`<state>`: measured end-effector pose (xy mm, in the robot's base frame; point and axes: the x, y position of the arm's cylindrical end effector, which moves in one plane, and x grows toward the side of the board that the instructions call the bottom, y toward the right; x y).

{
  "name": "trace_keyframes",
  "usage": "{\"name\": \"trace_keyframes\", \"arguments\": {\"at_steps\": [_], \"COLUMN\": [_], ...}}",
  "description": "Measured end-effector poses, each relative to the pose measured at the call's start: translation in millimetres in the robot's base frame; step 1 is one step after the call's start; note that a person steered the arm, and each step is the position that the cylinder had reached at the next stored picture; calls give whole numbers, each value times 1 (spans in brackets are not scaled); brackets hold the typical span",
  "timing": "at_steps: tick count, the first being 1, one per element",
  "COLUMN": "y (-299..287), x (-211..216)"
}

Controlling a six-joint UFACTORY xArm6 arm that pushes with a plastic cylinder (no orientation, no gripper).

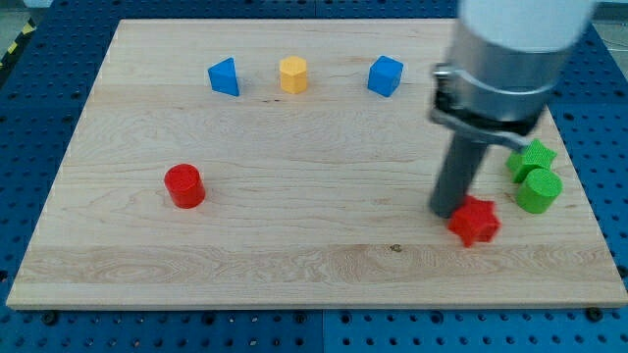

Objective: Push the red star to the bottom of the green circle

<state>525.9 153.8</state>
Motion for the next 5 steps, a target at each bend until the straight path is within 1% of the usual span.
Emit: {"name": "trace_keyframes", "arguments": {"at_steps": [1,2,3,5], "y": [-16,-18,-8,-41], "x": [0,7,18,31]}}
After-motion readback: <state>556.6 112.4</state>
